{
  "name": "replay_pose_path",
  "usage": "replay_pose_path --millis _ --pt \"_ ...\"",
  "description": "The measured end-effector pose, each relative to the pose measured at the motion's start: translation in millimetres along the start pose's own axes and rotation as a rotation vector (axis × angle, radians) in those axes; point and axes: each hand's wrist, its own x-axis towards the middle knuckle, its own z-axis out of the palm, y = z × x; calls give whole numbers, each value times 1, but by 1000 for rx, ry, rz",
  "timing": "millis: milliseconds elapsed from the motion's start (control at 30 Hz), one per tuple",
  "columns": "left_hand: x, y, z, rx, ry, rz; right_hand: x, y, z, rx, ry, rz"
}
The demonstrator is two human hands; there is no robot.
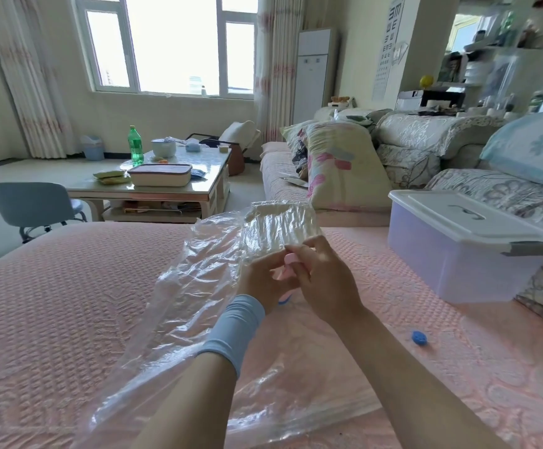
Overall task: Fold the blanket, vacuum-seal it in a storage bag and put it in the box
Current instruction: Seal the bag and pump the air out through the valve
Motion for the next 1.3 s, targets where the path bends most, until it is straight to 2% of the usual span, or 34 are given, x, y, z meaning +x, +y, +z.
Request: replay_pose_path --millis 100,233,333,400,500,567,633,767,833,900,1000,1067,1133,1300 --pt "1 -2 1 31 28 7 11 -11 -18 -22 35 -50" --pt "1 -3 -1 54 16 18 37 -30 -56 -13 353 -286" --pt "1 -3 2 61 -13 13 40 -31 -61 -3 475 -318" --pt "1 -5 5 36 12 22 27 -26 -47 8 378 -273" --pt "1 -6 7 18 39 17 5 -11 -21 -5 -15 -110" --pt "1 -8 11 11 39 27 0 -4 -15 27 -182 -14" --pt "2 -9 13 30 53 30 6 -7 -23 54 -143 -26" --pt "7 -16 10 30 79 13 29 -24 -52 32 269 -277" --pt "9 -17 10 28 51 17 32 -24 -53 16 373 -324" --pt "8 -17 11 10 30 23 22 -19 -42 -17 314 -269" --pt "7 -16 14 0 36 16 0 -10 -19 -72 -34 -78" --pt "6 -15 15 0 36 5 -4 -8 -14 -40 -119 -32" --pt "7 -15 13 -5 38 -5 6 -14 -23 -11 -44 -73" --pt "10 -19 8 1 42 -19 37 -27 -57 10 404 -314"
